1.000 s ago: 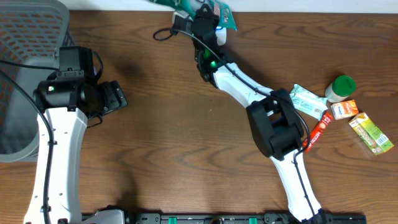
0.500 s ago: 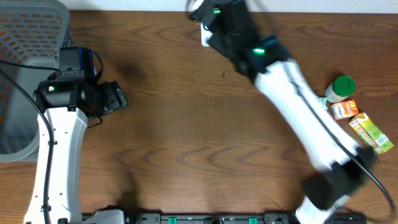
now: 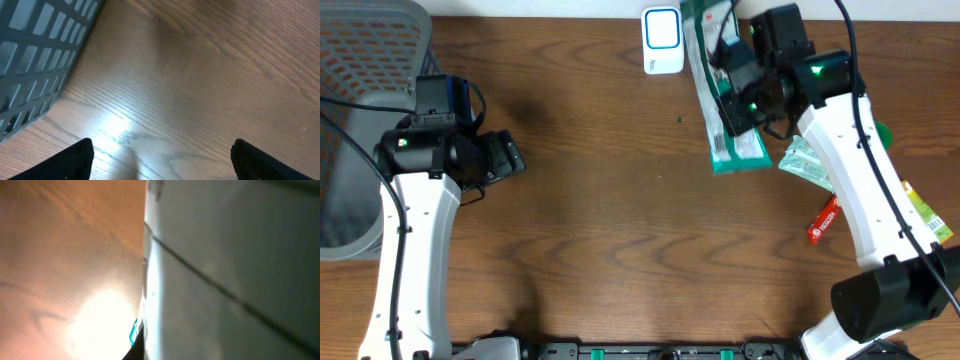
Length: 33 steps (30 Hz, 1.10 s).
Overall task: Scan the item barcode
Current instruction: 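Carry the gloves package right and lower it onto the table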
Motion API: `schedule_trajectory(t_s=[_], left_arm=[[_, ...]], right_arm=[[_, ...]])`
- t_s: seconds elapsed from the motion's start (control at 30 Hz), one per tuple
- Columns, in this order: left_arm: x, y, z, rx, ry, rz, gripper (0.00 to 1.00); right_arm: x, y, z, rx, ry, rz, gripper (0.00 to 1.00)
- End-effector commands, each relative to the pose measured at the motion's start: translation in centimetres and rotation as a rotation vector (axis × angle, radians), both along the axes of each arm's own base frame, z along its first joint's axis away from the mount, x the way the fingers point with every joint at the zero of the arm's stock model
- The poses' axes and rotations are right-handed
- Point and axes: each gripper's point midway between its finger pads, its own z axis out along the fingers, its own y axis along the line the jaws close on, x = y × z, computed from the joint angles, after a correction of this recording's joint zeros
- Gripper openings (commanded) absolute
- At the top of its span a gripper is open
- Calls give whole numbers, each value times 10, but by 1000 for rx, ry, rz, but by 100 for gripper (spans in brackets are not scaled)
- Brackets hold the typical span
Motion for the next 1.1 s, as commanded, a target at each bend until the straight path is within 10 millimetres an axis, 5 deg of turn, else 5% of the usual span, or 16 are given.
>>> schedule_trajectory(t_s=[0.0,0.1,0.3,0.6,0.7,0.8,1.07], left_arm=[[-1,4,-3,16,13,5,89],[-1,4,-3,16,13,5,88],[-1,4,-3,16,13,5,89],[-1,4,-3,16,13,5,88],[-1,4,-3,16,13,5,88],[-1,4,-3,16,13,5,88],[-1,4,-3,16,13,5,88]], right_arm=[[-21,10,-33,83,138,-5,1],[-35,-3,-62,28,206,-28,1],[-45,-64,-94,-200,264,-227,1],[-61,-96,-150,-230,315,-335,1],[-66,-126,-165,-350,293,-386,1],[-69,-156,-171,-450,272,-463,1],[-72,-186,-173,-446,288,-563,1]])
